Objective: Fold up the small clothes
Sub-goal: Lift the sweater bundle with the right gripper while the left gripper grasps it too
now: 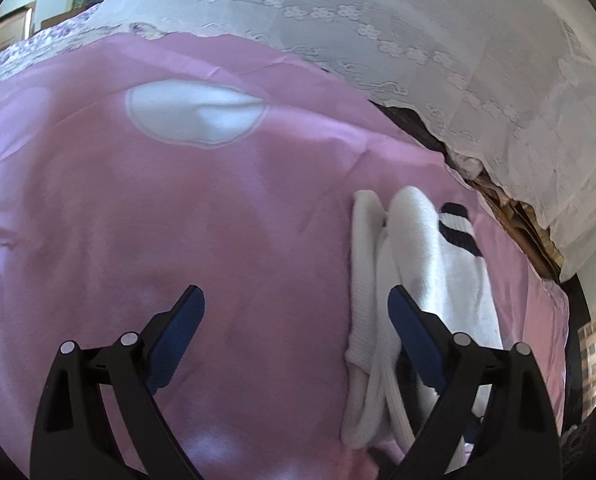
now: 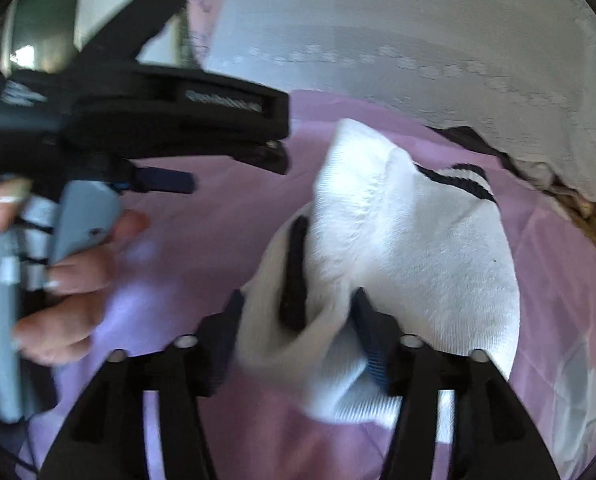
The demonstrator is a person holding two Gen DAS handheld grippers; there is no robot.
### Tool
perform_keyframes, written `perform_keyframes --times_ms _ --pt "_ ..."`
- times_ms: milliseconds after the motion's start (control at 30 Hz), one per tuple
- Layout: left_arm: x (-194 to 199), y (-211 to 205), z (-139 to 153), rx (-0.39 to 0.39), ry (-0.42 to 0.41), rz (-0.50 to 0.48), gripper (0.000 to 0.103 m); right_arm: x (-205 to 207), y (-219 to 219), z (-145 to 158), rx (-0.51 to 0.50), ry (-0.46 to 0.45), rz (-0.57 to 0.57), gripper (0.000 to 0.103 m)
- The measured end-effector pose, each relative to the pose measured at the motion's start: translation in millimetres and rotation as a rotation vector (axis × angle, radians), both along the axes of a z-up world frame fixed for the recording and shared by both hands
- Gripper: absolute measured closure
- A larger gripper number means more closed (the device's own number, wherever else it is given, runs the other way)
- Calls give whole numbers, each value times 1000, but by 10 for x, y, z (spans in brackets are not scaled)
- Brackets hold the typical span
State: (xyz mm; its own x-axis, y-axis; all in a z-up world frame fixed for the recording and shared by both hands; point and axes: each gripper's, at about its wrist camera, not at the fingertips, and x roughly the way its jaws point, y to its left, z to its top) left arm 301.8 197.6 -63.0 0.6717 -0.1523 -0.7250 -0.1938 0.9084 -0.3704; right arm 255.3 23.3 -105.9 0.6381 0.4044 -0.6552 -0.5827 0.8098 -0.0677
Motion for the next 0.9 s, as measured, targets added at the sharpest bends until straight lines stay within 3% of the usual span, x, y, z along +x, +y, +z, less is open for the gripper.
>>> perform_keyframes --times_ms 133,233,267,300,367,433,533,600,700,767,800,833,900 --pt "-47 -125 96 48 -45 -28 12 -63 -349 246 91 2 98 40" --pt "-82 -244 184 90 -88 -45 12 104 -808 423 243 14 44 40" --pt "-90 -290 217 100 -102 -55 12 155 -909 448 292 25 9 44" --pt "-111 -364 262 111 -123 -75 12 249 -1045 460 352 43 -42 59" --pt "-145 -505 327 118 -156 -114 12 469 -1253 410 445 110 -151 74" --pt "-184 -707 374 128 -190 -183 10 673 -1335 313 462 144 -226 78" --pt "-186 -1042 338 190 -206 -292 9 836 -1257 209 450 172 -232 79" --pt "-116 -1202 200 266 -165 -323 8 956 -1227 177 443 178 -236 80" --pt "125 -1222 -167 398 2 -274 4 1181 -1230 74 424 210 -244 78" --pt "296 -951 -319 191 73 -273 4 1220 -1262 -94 451 210 -234 79" --pt "336 -854 -313 142 81 -260 4 1220 -1295 -153 484 205 -228 79" --pt "355 -772 -311 114 76 -238 4 1226 -1328 -164 504 207 -227 79" --pt "347 -781 -329 132 63 -241 4 1227 -1345 -155 507 200 -228 77"
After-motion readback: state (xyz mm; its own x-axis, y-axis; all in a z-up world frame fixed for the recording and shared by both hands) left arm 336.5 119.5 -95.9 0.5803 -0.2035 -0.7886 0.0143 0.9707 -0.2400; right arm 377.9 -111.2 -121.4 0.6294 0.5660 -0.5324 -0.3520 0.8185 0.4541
